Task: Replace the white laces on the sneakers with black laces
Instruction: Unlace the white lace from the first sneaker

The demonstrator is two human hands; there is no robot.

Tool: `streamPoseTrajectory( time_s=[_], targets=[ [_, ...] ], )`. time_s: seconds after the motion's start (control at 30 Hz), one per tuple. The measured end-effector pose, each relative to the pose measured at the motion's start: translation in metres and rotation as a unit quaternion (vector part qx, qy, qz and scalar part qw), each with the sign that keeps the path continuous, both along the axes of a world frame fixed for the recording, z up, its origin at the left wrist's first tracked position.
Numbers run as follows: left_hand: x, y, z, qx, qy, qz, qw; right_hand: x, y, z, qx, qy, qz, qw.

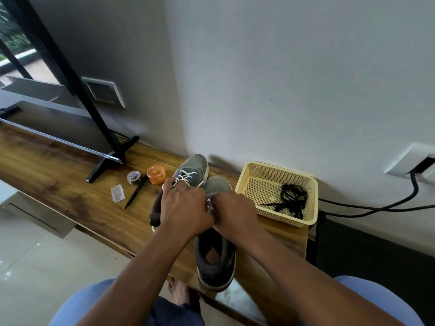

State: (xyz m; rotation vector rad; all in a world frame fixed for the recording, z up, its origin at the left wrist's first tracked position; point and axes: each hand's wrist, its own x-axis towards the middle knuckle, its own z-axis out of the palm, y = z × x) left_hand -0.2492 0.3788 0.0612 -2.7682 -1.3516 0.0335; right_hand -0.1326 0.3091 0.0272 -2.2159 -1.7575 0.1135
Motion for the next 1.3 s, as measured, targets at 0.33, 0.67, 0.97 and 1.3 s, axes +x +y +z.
streamPoseTrajectory(
  time_s=[0.33,0.67,0.97,1.3],
  targets=[
    [-0.006,0.008,-0.008,0.044,-0.046,0.064,0.996,0.026,0.005,0.02,0.02,0.085,-0.135,0.987],
    [-0.001,0.008,-0.004,-0.01,-0.05,0.073,0.996,0.003,0.004,0.008,-0.045,-0.024,0.022,0.998],
    [-0.002,0.007,-0.003,0.02,-0.044,0.08,0.996,0.024,0.007,0.031,0.088,0.022,-0.154,0.984],
    [-0.002,0.008,-0.001,-0.023,-0.048,0.079,0.995,0.007,0.005,0.019,-0.054,-0.083,0.037,0.994]
  ],
)
